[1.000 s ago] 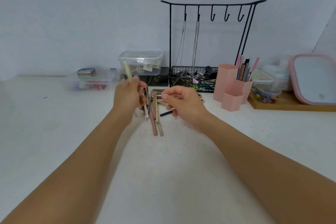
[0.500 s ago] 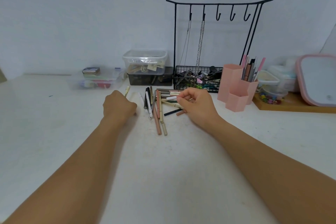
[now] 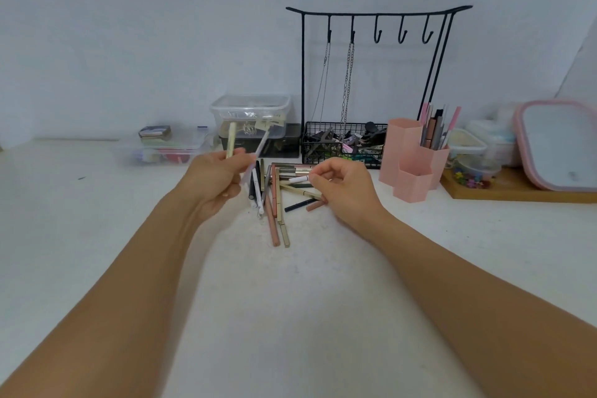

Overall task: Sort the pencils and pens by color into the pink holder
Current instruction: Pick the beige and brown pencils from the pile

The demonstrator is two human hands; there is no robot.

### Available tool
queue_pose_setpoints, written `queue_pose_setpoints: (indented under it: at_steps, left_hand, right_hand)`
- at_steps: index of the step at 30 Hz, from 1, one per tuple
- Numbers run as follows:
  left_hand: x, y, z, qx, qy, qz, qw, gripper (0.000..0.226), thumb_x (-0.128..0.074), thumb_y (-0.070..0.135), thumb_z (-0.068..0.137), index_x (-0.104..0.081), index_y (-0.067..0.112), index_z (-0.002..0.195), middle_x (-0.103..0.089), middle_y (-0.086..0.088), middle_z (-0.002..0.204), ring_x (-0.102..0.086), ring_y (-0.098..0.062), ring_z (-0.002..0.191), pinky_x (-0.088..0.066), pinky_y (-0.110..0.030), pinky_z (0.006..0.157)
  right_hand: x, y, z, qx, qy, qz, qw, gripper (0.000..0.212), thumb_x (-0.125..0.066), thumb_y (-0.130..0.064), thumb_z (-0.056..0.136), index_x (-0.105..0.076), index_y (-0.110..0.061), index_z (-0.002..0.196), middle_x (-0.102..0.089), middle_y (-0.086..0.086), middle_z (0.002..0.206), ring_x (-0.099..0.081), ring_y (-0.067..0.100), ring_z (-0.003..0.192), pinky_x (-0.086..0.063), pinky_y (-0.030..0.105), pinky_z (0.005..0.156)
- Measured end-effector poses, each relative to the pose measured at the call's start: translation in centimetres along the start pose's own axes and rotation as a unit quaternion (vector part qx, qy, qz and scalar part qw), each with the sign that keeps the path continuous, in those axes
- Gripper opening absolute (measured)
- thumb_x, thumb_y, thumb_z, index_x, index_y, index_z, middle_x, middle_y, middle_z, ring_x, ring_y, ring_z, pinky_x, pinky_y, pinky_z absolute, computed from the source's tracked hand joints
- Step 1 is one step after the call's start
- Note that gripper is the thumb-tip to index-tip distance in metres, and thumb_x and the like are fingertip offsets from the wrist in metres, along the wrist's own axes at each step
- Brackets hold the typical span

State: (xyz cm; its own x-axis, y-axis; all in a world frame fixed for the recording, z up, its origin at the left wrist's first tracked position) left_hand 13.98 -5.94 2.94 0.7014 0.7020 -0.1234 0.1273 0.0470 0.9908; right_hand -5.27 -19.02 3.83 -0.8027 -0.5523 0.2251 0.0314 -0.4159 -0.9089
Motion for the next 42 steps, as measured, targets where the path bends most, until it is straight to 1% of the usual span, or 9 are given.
queue_pose_setpoints:
  at_steps: [5, 8, 16, 19, 22, 27, 32, 37, 42]
  left_hand:
    - [-5.8, 0.5, -2.7, -0.019, -0.155, -0.045, 0.987, 0.022, -0.063, 0.006, 0.096, -0.063, 0.004, 0.117, -0.048, 0.0, 0.064, -0.03, -0.004, 0.042, -0.025, -0.015, 0.035]
    - [-8.0, 0.2, -3.9, -0.046, -0.209, 0.02, 0.977, 0.021, -0.062, 0.008, 0.097, -0.067, 0.003, 0.117, -0.05, 0.005, 0.058, -0.028, -0.006, 0.043, -0.024, -0.017, 0.038]
    - [-9.0, -0.3, -4.6, -0.069, -0.196, 0.086, 0.974, 0.014, -0.055, 0.002, 0.099, -0.065, 0.007, 0.091, -0.037, 0.003, 0.055, -0.024, -0.009, 0.044, -0.024, -0.02, 0.042]
    - [-8.9, -0.9, -4.3, -0.051, -0.162, 0.073, 0.983, 0.024, -0.053, 0.013, 0.103, -0.061, 0.011, 0.081, -0.039, 0.005, 0.054, -0.027, -0.008, 0.044, -0.026, -0.02, 0.041]
    - [-8.1, -1.3, -3.2, -0.028, -0.123, 0.023, 0.992, 0.029, -0.046, 0.014, 0.102, -0.055, 0.013, 0.074, -0.04, 0.002, 0.057, -0.035, -0.012, 0.05, -0.034, -0.023, 0.047]
    - [-7.2, -0.9, -3.0, -0.018, -0.094, -0.117, 0.988, 0.023, -0.039, 0.019, 0.107, -0.049, 0.016, 0.087, -0.058, -0.002, 0.065, -0.065, -0.017, 0.068, -0.059, -0.033, 0.064]
    - [-5.4, -0.8, -2.5, -0.055, -0.022, -0.032, 0.998, 0.015, -0.041, 0.026, 0.109, -0.05, 0.018, 0.101, -0.036, 0.003, 0.061, -0.03, -0.008, 0.044, -0.027, -0.021, 0.038]
    - [-4.9, -0.8, -2.1, -0.064, -0.017, -0.036, 0.997, 0.022, -0.051, 0.028, 0.107, -0.057, 0.015, 0.091, -0.04, 0.008, 0.056, -0.031, -0.006, 0.044, -0.028, -0.019, 0.04]
    - [-5.9, -1.1, -2.1, -0.052, -0.056, -0.072, 0.994, 0.032, -0.044, 0.032, 0.109, -0.056, 0.014, 0.085, -0.042, 0.004, 0.06, -0.037, -0.01, 0.052, -0.036, -0.021, 0.047]
  right_hand:
    - [-1.7, 0.1, 0.2, -0.108, -0.046, 0.162, 0.98, 0.024, -0.07, -0.03, 0.093, -0.075, -0.007, 0.099, -0.067, 0.01, 0.082, -0.055, 0.016, 0.06, -0.052, 0.031, 0.052]
    - [-1.9, -1.2, 0.4, -0.098, -0.056, 0.237, 0.965, 0.017, -0.067, -0.019, 0.095, -0.073, -0.005, 0.102, -0.063, 0.008, 0.077, -0.053, 0.013, 0.056, -0.043, 0.023, 0.049]
    - [-2.0, -1.3, 0.2, -0.082, -0.079, 0.209, 0.971, 0.015, -0.068, -0.015, 0.094, -0.072, -0.002, 0.1, -0.06, 0.003, 0.068, -0.047, 0.012, 0.053, -0.039, 0.021, 0.048]
    - [-1.6, -1.3, 0.4, -0.084, -0.076, 0.148, 0.982, 0.009, -0.07, -0.017, 0.093, -0.074, -0.01, 0.097, -0.066, 0.004, 0.075, -0.053, 0.012, 0.054, -0.041, 0.021, 0.046]
    - [2.2, -1.7, 1.7, -0.042, -0.011, -0.064, 0.997, 0.009, -0.071, -0.023, 0.091, -0.074, -0.014, 0.092, -0.07, -0.002, 0.081, -0.063, 0.011, 0.062, -0.051, 0.024, 0.055]
    - [4.7, 0.7, 2.8, -0.031, -0.098, -0.348, 0.932, 0.012, -0.078, -0.013, 0.083, -0.074, -0.017, 0.093, -0.071, -0.001, 0.092, -0.066, 0.019, 0.091, -0.046, 0.025, 0.077]
    - [3.8, 2.1, 2.1, -0.003, -0.157, -0.425, 0.891, 0.021, -0.074, -0.017, 0.087, -0.071, -0.023, 0.107, -0.061, -0.01, 0.095, -0.058, 0.013, 0.092, -0.042, 0.026, 0.076]
    - [3.6, 1.9, 2.2, 0.02, -0.163, -0.452, 0.877, 0.011, -0.072, -0.017, 0.089, -0.073, -0.025, 0.097, -0.043, -0.023, 0.077, -0.045, 0.008, 0.079, -0.028, 0.016, 0.057]
    - [3.6, 2.5, 1.9, -0.002, -0.239, -0.45, 0.861, 0.014, -0.073, -0.018, 0.09, -0.067, -0.031, 0.088, -0.064, -0.004, 0.099, -0.059, 0.019, 0.091, -0.042, 0.024, 0.067]
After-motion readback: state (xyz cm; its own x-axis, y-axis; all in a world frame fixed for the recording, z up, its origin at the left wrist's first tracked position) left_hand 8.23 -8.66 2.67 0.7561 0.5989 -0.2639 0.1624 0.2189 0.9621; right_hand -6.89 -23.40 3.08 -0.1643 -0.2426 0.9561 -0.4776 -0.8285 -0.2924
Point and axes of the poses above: each hand's wrist, its own z-axis towards the middle knuckle, its own x-axis out of the back of the hand, y = z × x, the point moved 10 cm from there along z, towards the middle knuckle
